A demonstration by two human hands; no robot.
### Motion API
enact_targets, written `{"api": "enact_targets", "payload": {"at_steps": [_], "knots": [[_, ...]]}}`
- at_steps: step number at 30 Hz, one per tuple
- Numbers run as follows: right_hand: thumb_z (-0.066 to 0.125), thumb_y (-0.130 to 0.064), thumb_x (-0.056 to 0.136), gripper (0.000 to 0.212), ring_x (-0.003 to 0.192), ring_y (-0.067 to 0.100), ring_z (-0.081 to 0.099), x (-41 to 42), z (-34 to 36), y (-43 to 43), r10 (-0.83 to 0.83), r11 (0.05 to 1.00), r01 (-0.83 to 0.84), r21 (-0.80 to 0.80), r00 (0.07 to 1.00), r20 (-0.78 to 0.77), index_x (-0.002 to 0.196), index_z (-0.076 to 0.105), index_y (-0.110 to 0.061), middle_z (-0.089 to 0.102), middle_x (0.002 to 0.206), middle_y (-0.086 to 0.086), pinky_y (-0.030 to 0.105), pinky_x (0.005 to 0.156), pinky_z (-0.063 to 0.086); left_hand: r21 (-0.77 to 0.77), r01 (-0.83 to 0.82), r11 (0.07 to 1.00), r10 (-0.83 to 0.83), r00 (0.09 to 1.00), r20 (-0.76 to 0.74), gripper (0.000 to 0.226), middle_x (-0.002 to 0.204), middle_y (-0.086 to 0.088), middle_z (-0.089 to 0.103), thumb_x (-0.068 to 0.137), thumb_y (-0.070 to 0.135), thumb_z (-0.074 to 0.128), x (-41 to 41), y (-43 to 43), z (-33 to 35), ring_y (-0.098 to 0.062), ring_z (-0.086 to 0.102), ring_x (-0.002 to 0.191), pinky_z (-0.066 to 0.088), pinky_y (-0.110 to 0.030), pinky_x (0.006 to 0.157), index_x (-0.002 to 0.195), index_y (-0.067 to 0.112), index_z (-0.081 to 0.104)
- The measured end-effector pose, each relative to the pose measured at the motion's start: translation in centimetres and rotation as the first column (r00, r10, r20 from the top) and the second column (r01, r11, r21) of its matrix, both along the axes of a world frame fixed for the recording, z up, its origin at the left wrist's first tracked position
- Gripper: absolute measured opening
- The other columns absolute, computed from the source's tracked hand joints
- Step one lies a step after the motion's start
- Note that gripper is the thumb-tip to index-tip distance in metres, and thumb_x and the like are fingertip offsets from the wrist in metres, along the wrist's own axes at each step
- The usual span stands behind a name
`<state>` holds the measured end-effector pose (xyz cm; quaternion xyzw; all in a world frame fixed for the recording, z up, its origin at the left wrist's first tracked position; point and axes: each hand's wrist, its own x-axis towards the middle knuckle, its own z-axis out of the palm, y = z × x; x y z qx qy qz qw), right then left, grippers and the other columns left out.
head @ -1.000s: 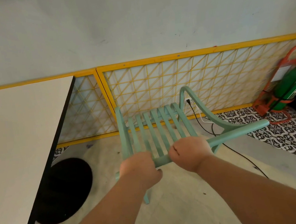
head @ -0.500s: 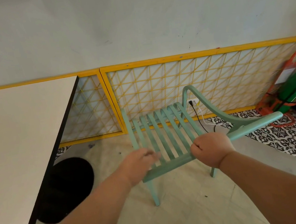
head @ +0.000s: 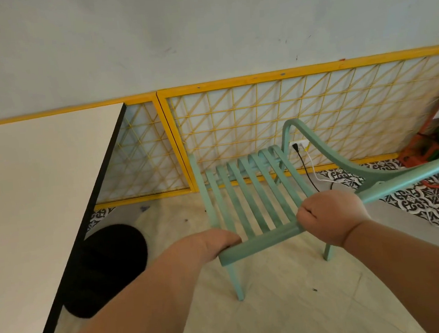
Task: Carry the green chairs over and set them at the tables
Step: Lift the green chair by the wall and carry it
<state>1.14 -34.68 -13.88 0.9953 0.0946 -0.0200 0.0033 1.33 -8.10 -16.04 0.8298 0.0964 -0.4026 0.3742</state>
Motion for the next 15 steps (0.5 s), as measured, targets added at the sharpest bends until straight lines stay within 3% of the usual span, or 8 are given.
{"api": "enact_targets", "payload": {"at_steps": [5, 7, 9, 11, 15], "knots": [[0.015, -0.052, 0.079, 0.055, 0.049, 0.01, 0.05, -0.2, 0.2, -0.5, 0.026, 1.0, -0.026, -0.002, 1.0, -0.001, 0.059, 0.056, -0.021, 0.054, 0.055, -0.003, 0.028, 0.048, 0.049, 0.089, 0.113, 0.99, -0.114, 0.994, -0.002, 0.018, 0.115, -0.015, 0.058, 0.101, 0.018, 0.049, -0.5, -1.0, 0.0, -0.02, 0.05, 0.1, 0.04, -0.032, 0.086, 0.089, 0.014, 0.062], [0.01, -0.054, 0.074, 0.059, 0.049, 0.01, 0.05, -0.5, 0.3, -1.1, 0.043, 0.999, -0.043, 0.002, 0.999, -0.005, 0.059, 0.056, -0.021, 0.054, 0.055, -0.003, 0.029, 0.048, 0.05, 0.091, 0.151, 0.984, -0.15, 0.988, -0.019, 0.024, 0.114, -0.013, 0.057, 0.103, 0.02, 0.047, -1.1, -1.6, 0.1, -0.023, 0.052, 0.101, 0.038, -0.031, 0.086, 0.085, 0.017, 0.063], [0.009, -0.055, 0.073, 0.06, 0.053, 0.011, 0.055, -0.9, 0.4, -1.9, 0.064, 0.998, -0.064, -0.006, 0.998, -0.014, 0.06, 0.057, -0.021, 0.055, 0.057, -0.004, 0.028, 0.048, 0.049, 0.11, 0.275, 0.955, -0.274, 0.961, -0.029, 0.027, 0.126, -0.014, 0.059, 0.105, 0.022, 0.043, -2.0, -2.4, 0.1, -0.028, 0.055, 0.116, 0.038, -0.034, 0.096, 0.11, 0.013, 0.068], [0.008, -0.055, 0.073, 0.059, 0.056, 0.011, 0.056, -1.3, 0.7, -2.8, 0.083, 0.996, -0.083, -0.024, 0.996, -0.024, 0.06, 0.056, -0.022, 0.054, 0.057, -0.004, 0.026, 0.047, 0.045, 0.166, 0.421, 0.892, -0.422, 0.906, -0.031, 0.034, 0.139, -0.012, 0.056, 0.107, 0.023, 0.038, -2.8, -3.4, 0.1, -0.029, 0.051, 0.127, 0.034, -0.036, 0.103, 0.13, 0.011, 0.061], [0.011, -0.054, 0.073, 0.055, 0.057, 0.012, 0.054, -1.8, 1.1, -4.6, 0.101, 0.994, -0.102, -0.029, 0.994, -0.049, 0.059, 0.052, -0.022, 0.053, 0.058, -0.003, 0.03, 0.049, 0.045, 0.224, 0.595, 0.772, -0.606, 0.795, -0.023, 0.033, 0.134, -0.01, 0.06, 0.106, 0.023, 0.037, -4.6, -5.6, 0.5, -0.027, 0.056, 0.113, 0.035, -0.036, 0.095, 0.129, 0.016, 0.06]]}}
